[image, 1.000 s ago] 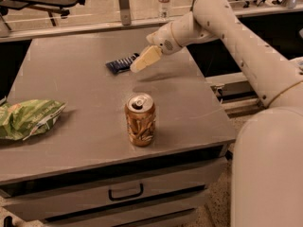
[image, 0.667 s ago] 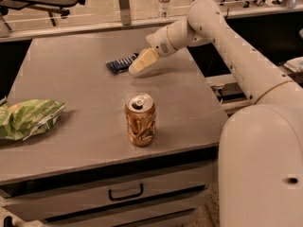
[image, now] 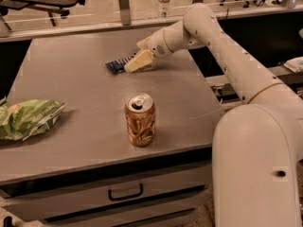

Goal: Move rxbar blueberry near orange can

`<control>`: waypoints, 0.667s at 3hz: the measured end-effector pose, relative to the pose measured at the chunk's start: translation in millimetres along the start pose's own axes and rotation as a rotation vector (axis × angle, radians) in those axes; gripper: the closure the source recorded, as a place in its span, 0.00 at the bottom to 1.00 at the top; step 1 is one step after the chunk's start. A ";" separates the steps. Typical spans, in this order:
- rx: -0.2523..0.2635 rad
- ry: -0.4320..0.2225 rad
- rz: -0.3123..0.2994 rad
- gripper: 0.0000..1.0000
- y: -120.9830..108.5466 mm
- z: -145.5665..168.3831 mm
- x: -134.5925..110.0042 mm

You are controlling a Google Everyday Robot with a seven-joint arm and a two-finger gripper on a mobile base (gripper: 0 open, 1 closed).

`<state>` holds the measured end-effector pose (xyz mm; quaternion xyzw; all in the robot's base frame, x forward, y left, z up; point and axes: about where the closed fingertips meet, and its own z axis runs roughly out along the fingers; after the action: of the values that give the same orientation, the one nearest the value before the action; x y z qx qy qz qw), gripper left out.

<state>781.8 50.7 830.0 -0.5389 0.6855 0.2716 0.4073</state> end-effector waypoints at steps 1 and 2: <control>0.009 -0.023 0.019 0.62 1.1 -2.3 -2.0; 0.014 -0.027 0.031 0.85 2.5 -5.9 -1.7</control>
Offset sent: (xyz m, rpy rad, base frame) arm -0.0169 -0.0218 0.0143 0.0468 0.0248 -0.0696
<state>778.0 47.5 834.3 -0.5215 0.6901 0.2802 0.4162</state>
